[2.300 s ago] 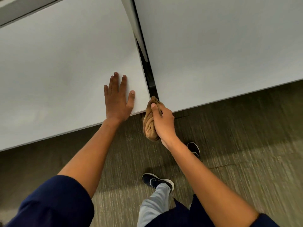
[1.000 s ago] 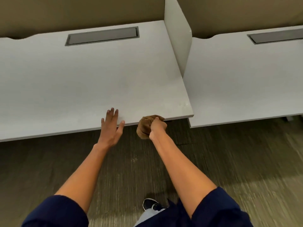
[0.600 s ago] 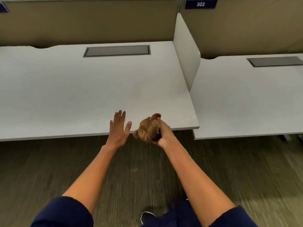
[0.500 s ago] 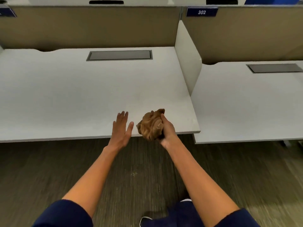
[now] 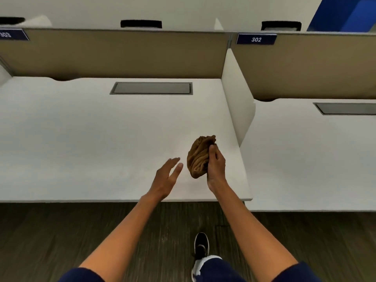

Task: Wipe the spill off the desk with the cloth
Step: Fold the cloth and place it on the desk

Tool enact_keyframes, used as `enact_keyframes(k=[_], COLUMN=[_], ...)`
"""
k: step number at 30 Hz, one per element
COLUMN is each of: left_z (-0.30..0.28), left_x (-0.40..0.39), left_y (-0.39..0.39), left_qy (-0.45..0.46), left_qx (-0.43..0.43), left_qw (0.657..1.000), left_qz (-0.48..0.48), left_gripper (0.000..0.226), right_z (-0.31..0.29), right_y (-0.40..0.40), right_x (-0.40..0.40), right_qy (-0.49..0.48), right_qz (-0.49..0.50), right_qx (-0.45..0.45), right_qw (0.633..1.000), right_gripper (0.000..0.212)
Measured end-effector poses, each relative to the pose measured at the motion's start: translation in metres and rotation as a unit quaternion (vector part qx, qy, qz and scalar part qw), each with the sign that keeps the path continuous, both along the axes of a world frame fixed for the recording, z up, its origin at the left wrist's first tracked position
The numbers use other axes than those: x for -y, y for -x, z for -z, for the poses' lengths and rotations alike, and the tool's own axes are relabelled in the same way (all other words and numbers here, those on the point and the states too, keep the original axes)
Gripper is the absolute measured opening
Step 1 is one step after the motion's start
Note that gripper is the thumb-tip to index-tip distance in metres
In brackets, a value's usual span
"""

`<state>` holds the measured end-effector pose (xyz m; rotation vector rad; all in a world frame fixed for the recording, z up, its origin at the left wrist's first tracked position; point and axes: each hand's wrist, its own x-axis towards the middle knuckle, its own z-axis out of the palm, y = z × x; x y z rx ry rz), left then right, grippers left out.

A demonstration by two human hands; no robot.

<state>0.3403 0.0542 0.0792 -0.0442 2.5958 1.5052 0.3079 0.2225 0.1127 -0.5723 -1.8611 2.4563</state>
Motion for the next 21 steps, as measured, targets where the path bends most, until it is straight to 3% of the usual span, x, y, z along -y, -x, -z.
enact_keyframes(k=[3,7,15,21], left_z=[0.0,-0.003,-0.007,-0.021], left_x=[-0.016,-0.031,-0.036,-0.021], left_y=[0.019,0.052,0.121,0.162], left_qy=[-0.006,0.033,0.115,0.136], left_qx=[-0.013,-0.069,-0.239,-0.26], left_qw=[1.0,0.997,0.963,0.955], left_qz=[0.014,0.001,-0.045,-0.048], left_gripper=[0.086,0.085,0.036,0.035], right_z=[0.008,0.016,0.019,0.011], right_y=[0.031,0.072,0.133,0.176], right_x=[0.005,0.008,-0.004,-0.017], right_qy=[0.011,0.026,0.065,-0.04], right_qz=[0.002,0.014,-0.024,-0.051], right_qx=[0.015,0.041,0.084,0.125], right_qw=[1.0,0.999,0.994,0.99], right_gripper=[0.029,0.028,0.031,0.022])
